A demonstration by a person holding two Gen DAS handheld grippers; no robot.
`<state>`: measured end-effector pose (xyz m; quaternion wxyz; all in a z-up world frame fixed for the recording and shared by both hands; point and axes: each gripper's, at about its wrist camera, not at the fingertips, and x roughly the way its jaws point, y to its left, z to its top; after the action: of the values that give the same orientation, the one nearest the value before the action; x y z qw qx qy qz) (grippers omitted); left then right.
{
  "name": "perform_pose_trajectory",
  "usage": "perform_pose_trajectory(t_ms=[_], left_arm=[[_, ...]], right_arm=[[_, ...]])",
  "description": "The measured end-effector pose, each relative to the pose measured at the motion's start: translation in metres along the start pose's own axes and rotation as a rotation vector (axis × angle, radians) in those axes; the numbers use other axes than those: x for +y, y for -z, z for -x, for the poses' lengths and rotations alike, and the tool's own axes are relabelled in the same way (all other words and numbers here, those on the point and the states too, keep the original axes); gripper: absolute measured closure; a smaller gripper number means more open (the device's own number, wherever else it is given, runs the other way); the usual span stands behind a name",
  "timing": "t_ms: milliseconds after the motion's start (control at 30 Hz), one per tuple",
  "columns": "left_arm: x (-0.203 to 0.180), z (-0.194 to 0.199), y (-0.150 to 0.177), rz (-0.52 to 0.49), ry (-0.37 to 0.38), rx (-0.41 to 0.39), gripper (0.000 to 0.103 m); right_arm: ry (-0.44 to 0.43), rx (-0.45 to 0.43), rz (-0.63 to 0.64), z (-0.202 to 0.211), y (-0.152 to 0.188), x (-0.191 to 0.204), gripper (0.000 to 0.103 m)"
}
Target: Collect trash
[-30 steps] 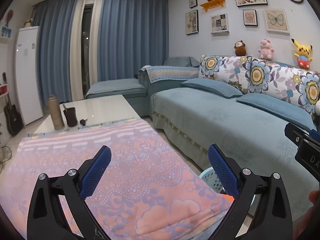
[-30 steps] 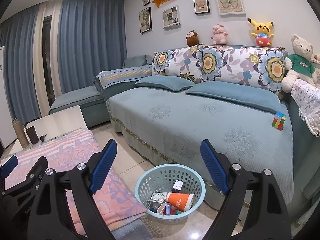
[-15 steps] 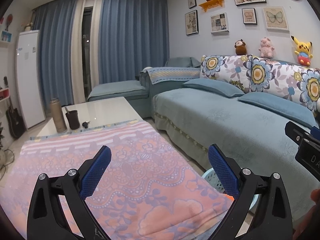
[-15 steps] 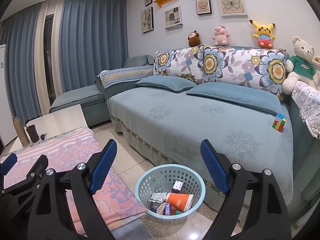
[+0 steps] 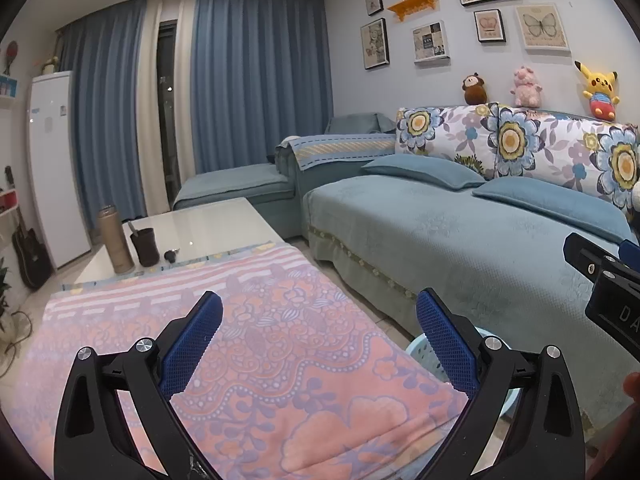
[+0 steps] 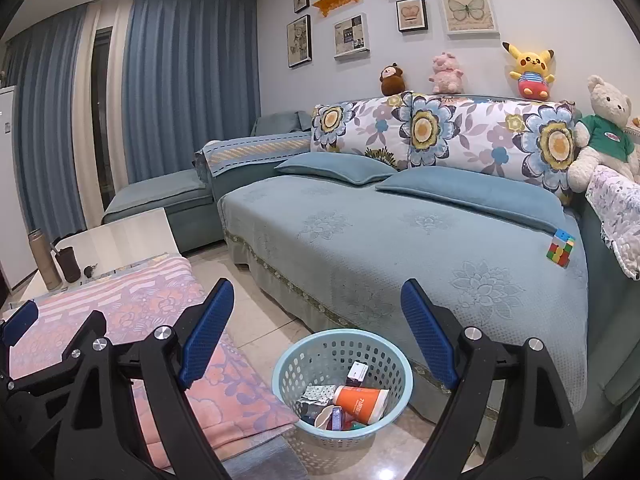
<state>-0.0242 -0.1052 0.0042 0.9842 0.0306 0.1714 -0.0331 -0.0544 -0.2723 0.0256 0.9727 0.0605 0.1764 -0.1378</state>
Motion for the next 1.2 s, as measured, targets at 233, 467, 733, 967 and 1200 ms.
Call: perform_pose_trajectory(t_ms=[233,467,733,967,1200], left_arm=[[0.0009,0.0005,-0.0012,0.004,-0.001,-0.001,0.009],[0.0013,0.0004,-0.0010,0.005,-0.001,0.000,0.009],[0.0000,0.0014,-0.0011,0.004,-0.002,-0.002,0.009],[-0.0016,0.0015,-0.0013,-0.010,0.007,-0.001,0.009],[-0.0022,0.0019,-0.0011,-0.026,0.010,0.001,0.008]], right_arm=[[-0.003,0.007,-0.001,-0.0006,-0.0002,-0.0002,0.022],[-0.005,0.000,0.010,0.0014,-0.0012,0.0022,0.022],[-0.002,0.003,0.015,-0.0001,0.0002,0.0019,0.022],[-0.001,0.001,0.023,0.0005,0.0011,0.0041,0.022],[-0.002,0.008,0.017,-0.0010,-0.0002,0.0021,0.022]])
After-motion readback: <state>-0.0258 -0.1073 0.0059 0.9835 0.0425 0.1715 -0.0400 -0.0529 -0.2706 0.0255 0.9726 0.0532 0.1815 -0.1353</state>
